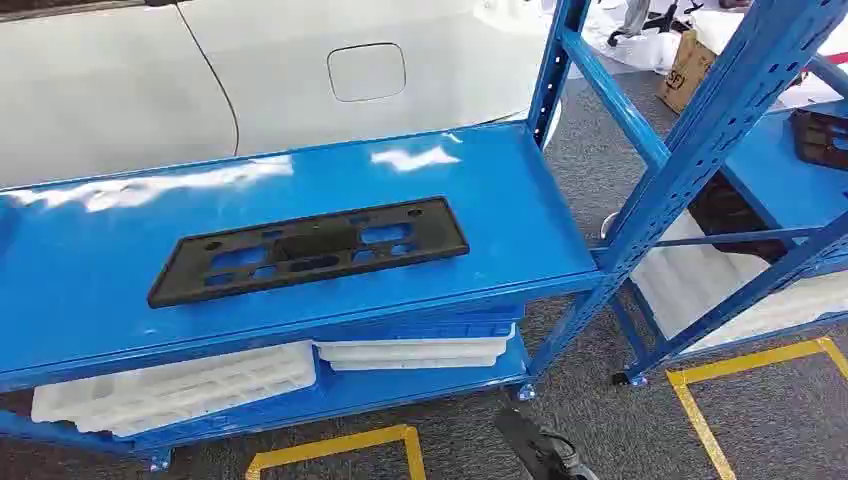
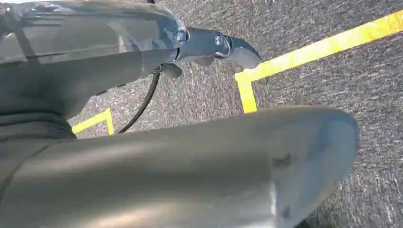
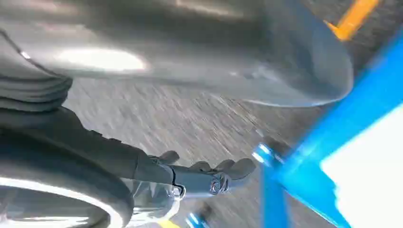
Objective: Take the parts from the cabinet and place them on the table.
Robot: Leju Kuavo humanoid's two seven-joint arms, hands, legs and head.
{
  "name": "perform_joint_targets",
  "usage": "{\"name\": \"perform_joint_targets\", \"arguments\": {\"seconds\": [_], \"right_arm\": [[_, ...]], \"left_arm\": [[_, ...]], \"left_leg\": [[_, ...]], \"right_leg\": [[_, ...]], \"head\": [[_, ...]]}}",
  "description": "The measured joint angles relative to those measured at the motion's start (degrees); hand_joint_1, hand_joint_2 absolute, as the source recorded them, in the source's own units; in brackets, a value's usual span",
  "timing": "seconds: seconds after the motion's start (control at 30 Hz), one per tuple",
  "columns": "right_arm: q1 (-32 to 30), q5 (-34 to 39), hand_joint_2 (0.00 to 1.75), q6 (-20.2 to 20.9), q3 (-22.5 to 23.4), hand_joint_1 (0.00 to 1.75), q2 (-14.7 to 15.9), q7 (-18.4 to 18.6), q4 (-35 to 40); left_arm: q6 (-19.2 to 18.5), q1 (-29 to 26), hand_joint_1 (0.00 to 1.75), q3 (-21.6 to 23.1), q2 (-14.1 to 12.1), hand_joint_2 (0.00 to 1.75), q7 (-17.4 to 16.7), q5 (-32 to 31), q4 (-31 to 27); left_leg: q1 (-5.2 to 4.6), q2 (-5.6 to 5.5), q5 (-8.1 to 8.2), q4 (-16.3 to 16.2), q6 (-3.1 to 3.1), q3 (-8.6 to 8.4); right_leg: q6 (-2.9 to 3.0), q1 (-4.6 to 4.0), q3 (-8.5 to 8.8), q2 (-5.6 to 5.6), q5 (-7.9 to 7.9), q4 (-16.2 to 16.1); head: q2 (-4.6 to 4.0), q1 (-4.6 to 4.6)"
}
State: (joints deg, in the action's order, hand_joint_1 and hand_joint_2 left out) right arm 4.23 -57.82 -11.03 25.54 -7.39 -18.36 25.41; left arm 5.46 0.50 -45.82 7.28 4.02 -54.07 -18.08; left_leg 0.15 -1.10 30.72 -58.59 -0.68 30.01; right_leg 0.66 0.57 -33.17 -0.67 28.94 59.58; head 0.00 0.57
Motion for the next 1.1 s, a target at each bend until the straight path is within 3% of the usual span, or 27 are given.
{"name": "perform_joint_targets", "arguments": {"seconds": [0.27, 0.33, 0.47, 0.63, 0.87, 1.1], "right_arm": [[-0.3, -3.5, 0.00, -1.4, -10.0, 0.00, 0.9, -2.7, 9.9], [-2.2, -3.7, 0.00, -1.3, -14.5, 0.00, 3.1, -2.7, 16.6], [-5.1, -4.3, 0.00, 0.7, -29.6, 0.00, 9.3, -1.6, 31.0], [-8.8, -3.7, 0.00, 1.7, -39.6, 0.00, 14.5, -0.1, 42.2], [-11.8, -2.6, 0.00, 2.4, -46.7, 0.00, 21.7, 2.5, 53.3], [-12.5, -2.5, 0.00, 2.4, -49.7, 0.00, 25.8, 3.3, 60.1]], "left_arm": [[0.7, 1.2, 0.00, -6.7, 0.9, 0.00, 1.0, -6.7, 0.9], [0.9, 1.8, 0.00, -8.9, 1.2, 0.00, 1.4, -8.4, 1.3], [1.8, 2.9, 0.00, -15.4, 1.7, 0.00, 2.4, -15.5, 2.2], [1.9, 3.6, 0.00, -18.8, 2.1, 0.00, 2.8, -15.5, 2.8], [2.1, 3.9, 0.00, -21.1, 2.2, 0.00, 3.2, -14.9, 3.1], [2.1, 4.1, 0.00, -21.9, 2.3, 0.00, 3.1, -14.8, 3.1]], "left_leg": [[-0.02, 0.01, 0.00, 0.0, 0.00, -0.04], [-0.12, -0.13, -0.01, -0.1, 0.01, 0.03], [-0.09, 0.25, 0.01, -0.1, 0.02, -0.08], [-0.10, 0.16, 0.02, 0.0, 0.03, -0.05], [-0.11, 0.17, 0.02, -0.1, 0.03, -0.05], [-0.10, 0.18, 0.02, -0.1, 0.03, -0.06]], "right_leg": [[-0.01, 0.01, 0.01, 0.00, -0.01, 0.0], [-0.02, 0.11, 0.01, 0.11, -0.01, 0.0], [-0.04, 0.07, 0.00, -0.25, -0.03, 0.0], [-0.04, 0.09, 0.00, -0.19, -0.03, 0.0], [-0.05, 0.10, 0.01, -0.20, -0.03, 0.0], [-0.05, 0.09, 0.01, -0.20, -0.04, 0.0]], "head": [[0.00, 0.00], [0.00, 0.02], [0.00, -0.02], [0.00, 0.00], [0.00, 0.02], [0.00, 0.00]]}}
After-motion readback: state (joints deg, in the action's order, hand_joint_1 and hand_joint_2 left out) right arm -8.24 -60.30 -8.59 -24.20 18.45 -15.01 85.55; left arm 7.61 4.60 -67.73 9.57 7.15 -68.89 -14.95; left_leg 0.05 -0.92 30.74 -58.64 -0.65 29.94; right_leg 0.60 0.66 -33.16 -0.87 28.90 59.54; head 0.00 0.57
